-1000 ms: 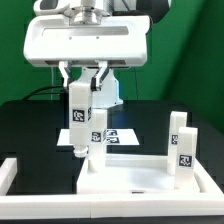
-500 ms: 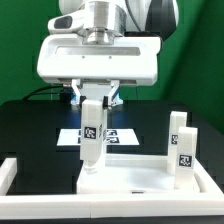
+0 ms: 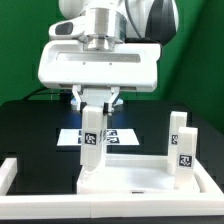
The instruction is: Assemble desk
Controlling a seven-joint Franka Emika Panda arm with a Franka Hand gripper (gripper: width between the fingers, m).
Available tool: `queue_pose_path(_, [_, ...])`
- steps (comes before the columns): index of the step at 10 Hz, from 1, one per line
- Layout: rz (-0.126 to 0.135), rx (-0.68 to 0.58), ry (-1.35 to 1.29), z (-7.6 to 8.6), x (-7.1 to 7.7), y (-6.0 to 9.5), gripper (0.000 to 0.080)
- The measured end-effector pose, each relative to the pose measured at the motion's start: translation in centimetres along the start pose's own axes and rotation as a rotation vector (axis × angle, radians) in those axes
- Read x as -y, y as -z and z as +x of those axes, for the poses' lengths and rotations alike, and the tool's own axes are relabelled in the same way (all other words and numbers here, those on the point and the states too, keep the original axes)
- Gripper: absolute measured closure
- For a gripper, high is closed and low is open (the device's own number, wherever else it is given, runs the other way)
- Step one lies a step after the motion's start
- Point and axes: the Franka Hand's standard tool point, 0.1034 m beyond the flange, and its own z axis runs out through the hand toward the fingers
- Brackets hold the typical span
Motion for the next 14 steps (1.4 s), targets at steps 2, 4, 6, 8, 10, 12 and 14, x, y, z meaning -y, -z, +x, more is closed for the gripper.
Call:
queue_pose_path(2, [-0.005,0.003,0.004,-0.2,0.0,-0.5,0.0508])
queue_pose_path(4, [-0.005,-0.01,0.013,-0.2,0.4,-0.6,0.0508])
queue_pose_path(6, [-0.006,-0.004,0.021,-0.5,0.7,-1.0,0.0508])
queue_pose_path(8, [-0.01,-0.002,0.023,-0.7,0.6,-1.2,0.0508])
queue_pose_path(10, [-0.02,-0.007,0.028,-1.2,0.3,-1.7,0.0508])
queue_pose_path(12, [-0.025,-0.021,0.03,-1.1,0.1,-1.8,0.0508])
queue_pose_path(14, [-0.025,-0.021,0.03,-1.1,0.1,-1.8,0.0508])
